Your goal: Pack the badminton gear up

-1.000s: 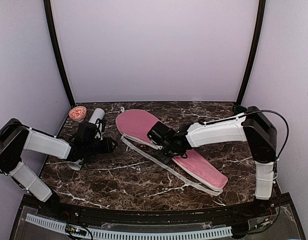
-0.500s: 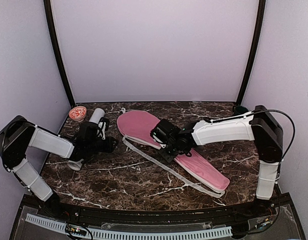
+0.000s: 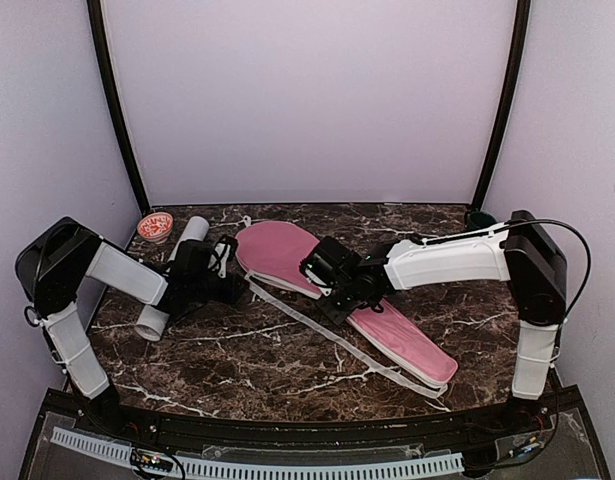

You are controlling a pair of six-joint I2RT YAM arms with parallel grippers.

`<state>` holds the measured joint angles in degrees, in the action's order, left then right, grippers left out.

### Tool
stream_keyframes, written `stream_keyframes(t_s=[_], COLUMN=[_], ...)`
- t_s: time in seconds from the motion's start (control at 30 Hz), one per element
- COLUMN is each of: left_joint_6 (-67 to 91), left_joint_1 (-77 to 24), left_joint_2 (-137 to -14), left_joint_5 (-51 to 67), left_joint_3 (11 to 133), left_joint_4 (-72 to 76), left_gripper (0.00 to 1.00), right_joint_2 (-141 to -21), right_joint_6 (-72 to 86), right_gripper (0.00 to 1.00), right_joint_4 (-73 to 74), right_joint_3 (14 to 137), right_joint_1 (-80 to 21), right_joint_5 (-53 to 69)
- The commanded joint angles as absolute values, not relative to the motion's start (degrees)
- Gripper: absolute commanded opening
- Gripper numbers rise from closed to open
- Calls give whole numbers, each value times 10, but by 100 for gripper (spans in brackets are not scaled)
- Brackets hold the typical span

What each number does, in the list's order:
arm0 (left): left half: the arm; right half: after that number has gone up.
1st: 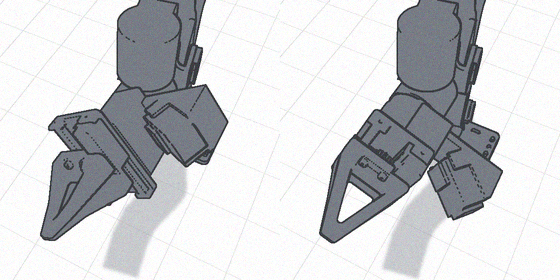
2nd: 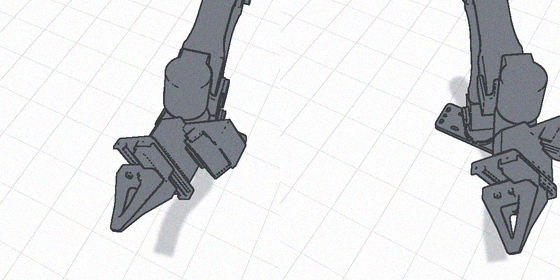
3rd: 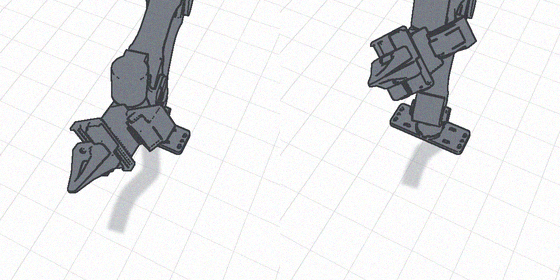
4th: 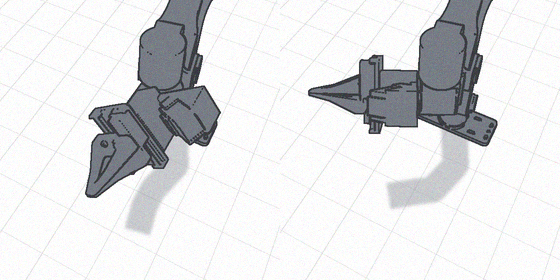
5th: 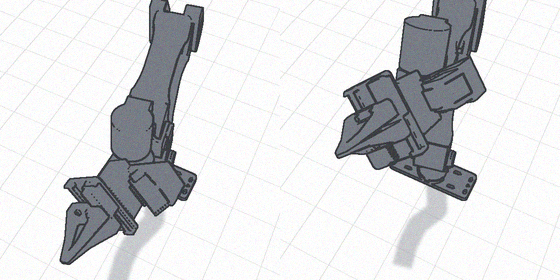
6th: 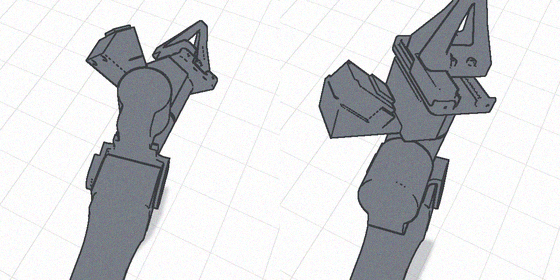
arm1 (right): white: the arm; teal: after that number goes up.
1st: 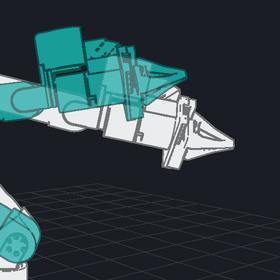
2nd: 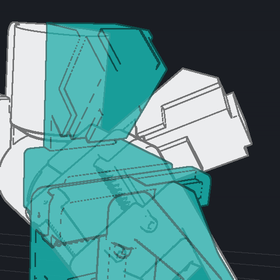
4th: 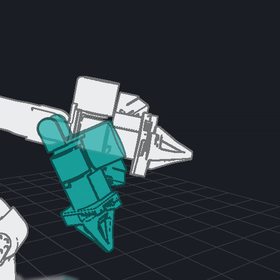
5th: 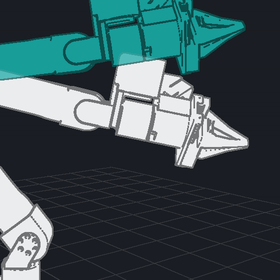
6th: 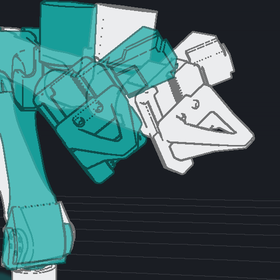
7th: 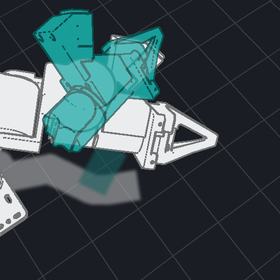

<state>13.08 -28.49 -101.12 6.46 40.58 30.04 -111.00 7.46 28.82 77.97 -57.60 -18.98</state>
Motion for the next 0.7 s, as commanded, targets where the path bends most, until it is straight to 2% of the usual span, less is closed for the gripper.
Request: stream_keyframes(t_s=[0.0,0.57,0.67], left_joint_6=[106,75,73], left_joint_1=[-283,-283,-283], left_joint_2=[-1027,-1081,-1079], left_joint_5=[65,10,11], left_joint_3=[431,479,475], left_joint_4=[288,237,245], left_gripper=[21,13,9], right_joint_2=[-1082,-1076,-1075], right_joint_6=[83,84,84], right_gripper=[0,0,0], right_joint_4=[274,270,271], right_joint_3=[776,767,767], right_joint_1=[-574,-574,-574], right_joint_5=[-182,-173,-172])
